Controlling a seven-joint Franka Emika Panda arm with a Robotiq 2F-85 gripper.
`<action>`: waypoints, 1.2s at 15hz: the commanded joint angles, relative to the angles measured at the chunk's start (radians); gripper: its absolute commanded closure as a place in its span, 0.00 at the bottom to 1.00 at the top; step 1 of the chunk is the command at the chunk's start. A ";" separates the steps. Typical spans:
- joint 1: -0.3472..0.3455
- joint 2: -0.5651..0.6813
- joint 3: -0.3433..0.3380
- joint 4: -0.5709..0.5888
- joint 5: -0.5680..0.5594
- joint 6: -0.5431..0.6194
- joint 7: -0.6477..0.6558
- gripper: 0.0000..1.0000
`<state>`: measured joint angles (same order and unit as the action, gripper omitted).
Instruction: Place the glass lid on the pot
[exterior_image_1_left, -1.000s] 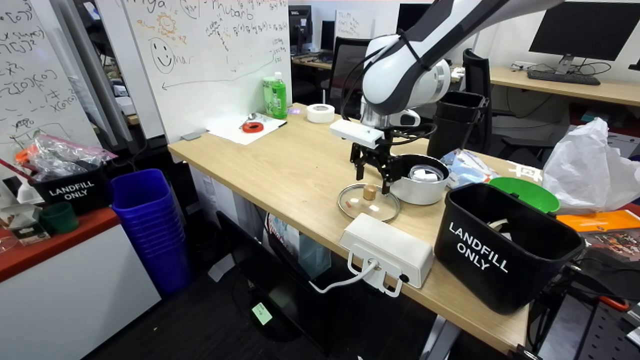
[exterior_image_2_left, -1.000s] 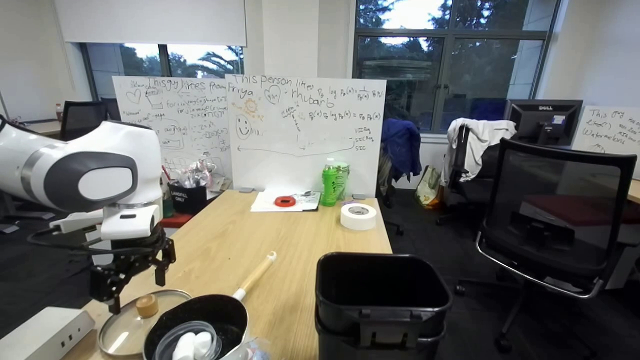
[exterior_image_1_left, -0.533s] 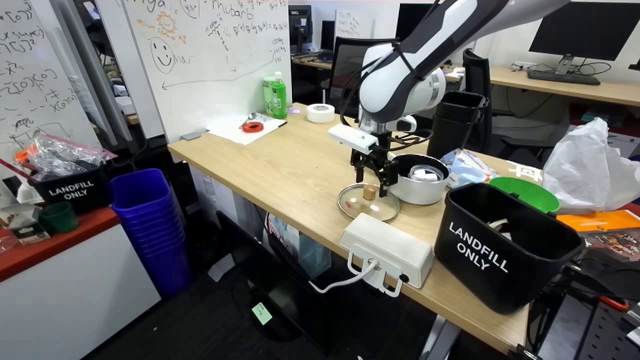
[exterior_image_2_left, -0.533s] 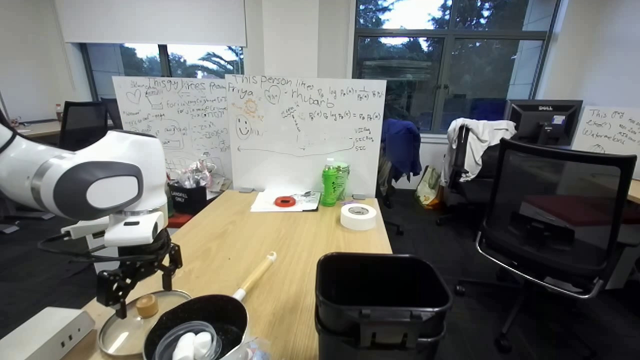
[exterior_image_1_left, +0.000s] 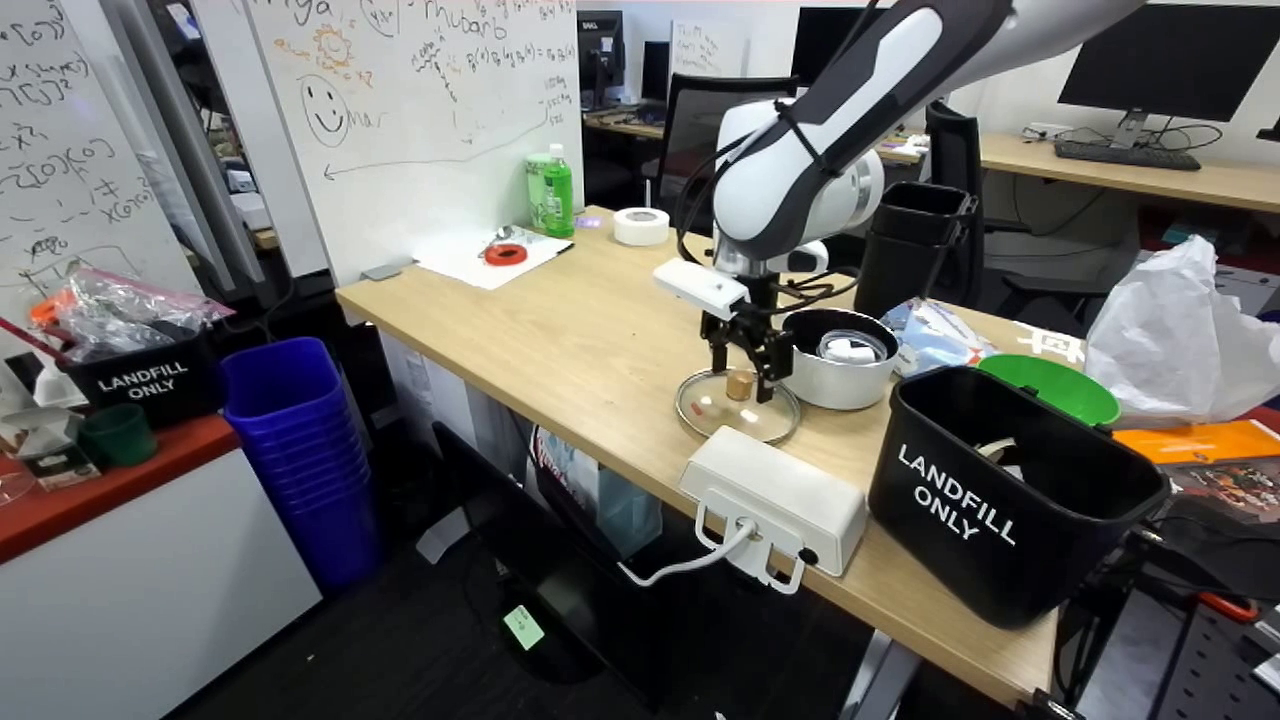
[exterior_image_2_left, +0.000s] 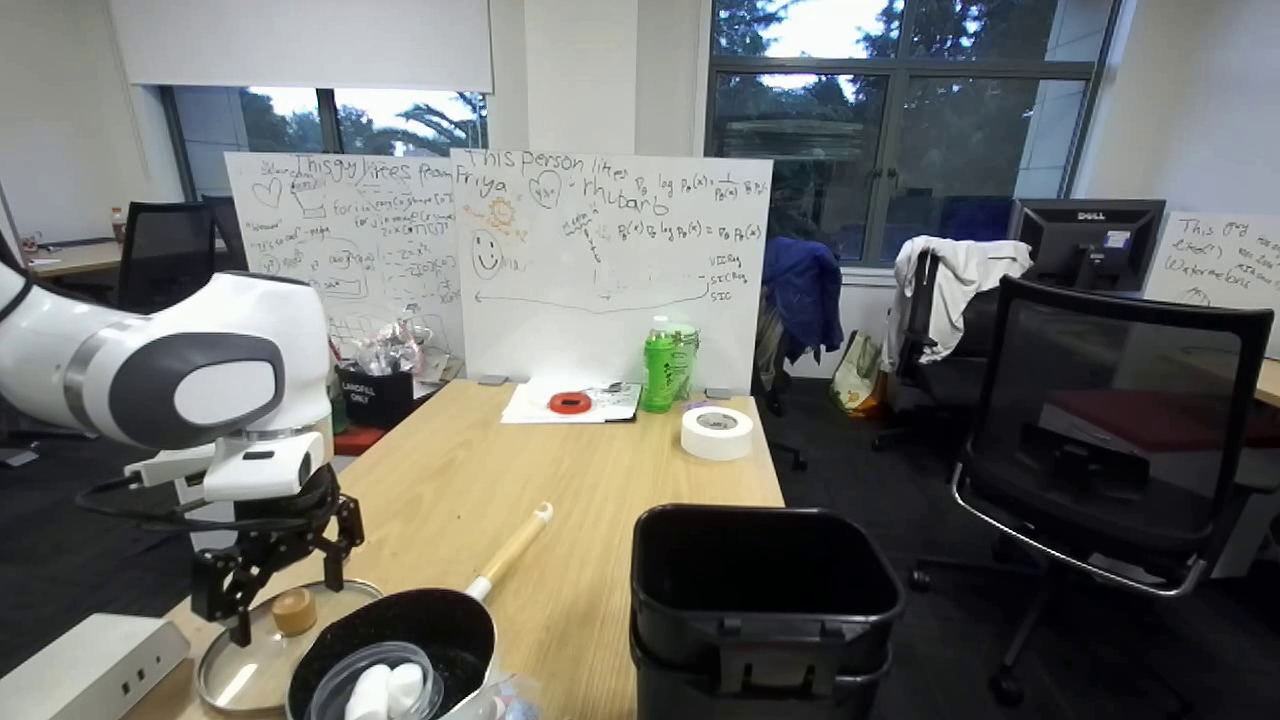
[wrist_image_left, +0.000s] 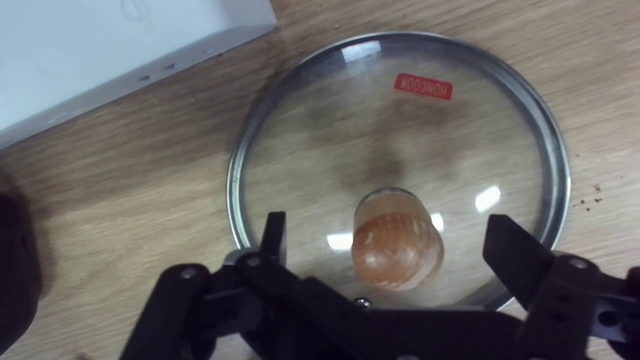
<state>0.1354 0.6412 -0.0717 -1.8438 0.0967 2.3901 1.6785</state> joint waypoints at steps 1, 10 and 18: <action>0.022 0.016 -0.024 0.020 -0.020 -0.012 0.037 0.01; 0.017 0.016 -0.018 0.022 -0.015 -0.010 0.051 0.76; -0.003 -0.002 -0.002 0.024 0.011 -0.019 0.032 0.84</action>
<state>0.1421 0.6432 -0.0801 -1.8342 0.0892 2.3892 1.7161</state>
